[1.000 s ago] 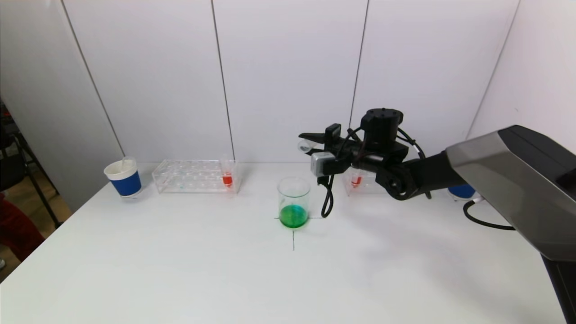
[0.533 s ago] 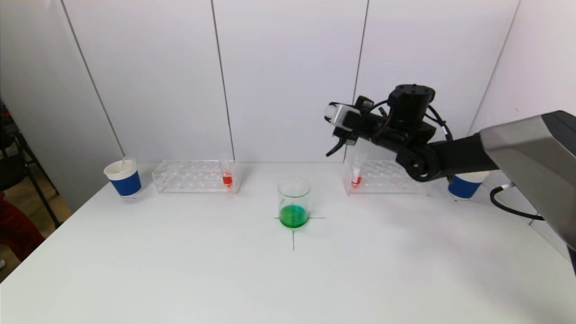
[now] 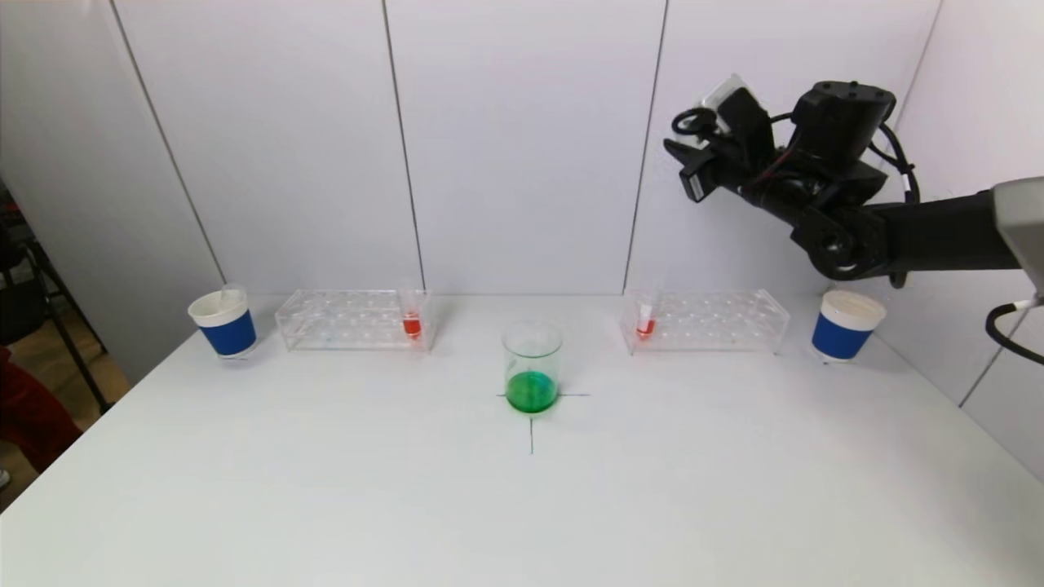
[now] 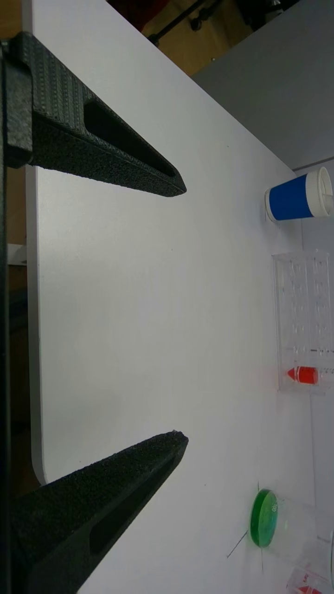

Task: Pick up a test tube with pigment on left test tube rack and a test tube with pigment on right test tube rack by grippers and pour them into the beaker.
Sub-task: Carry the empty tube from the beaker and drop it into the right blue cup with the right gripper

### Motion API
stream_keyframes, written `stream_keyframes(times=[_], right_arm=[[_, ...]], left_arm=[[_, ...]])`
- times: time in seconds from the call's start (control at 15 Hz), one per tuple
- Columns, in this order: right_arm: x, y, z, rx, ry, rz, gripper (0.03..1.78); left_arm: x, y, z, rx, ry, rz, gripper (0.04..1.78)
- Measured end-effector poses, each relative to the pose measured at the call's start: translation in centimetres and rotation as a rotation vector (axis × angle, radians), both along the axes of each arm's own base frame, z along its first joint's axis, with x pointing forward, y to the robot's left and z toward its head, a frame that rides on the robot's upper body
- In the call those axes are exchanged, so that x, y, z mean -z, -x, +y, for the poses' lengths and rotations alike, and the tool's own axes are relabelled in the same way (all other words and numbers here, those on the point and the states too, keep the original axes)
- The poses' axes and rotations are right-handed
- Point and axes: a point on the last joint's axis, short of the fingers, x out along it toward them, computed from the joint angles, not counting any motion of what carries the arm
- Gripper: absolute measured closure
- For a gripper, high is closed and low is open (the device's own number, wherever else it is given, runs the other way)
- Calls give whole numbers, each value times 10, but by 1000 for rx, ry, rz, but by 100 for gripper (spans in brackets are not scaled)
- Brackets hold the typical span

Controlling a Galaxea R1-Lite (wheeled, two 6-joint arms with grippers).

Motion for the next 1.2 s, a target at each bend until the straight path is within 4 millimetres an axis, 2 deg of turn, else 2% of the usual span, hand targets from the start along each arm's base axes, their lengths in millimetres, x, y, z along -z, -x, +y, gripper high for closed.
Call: stream_keyframes(times=[0.2, 0.47, 0.93, 1.2], right_arm=[[-17, 10, -24, 84, -171, 94, 130], [-20, 18, -69, 173, -336, 173, 130], [-5, 33, -147, 341, -509, 276, 130], [13, 40, -178, 409, -541, 318, 130]], left_arm=[[0, 0, 0, 0, 0, 0, 6], [0, 0, 0, 0, 0, 0, 6], [0, 0, 0, 0, 0, 0, 6], [0, 0, 0, 0, 0, 0, 6]])
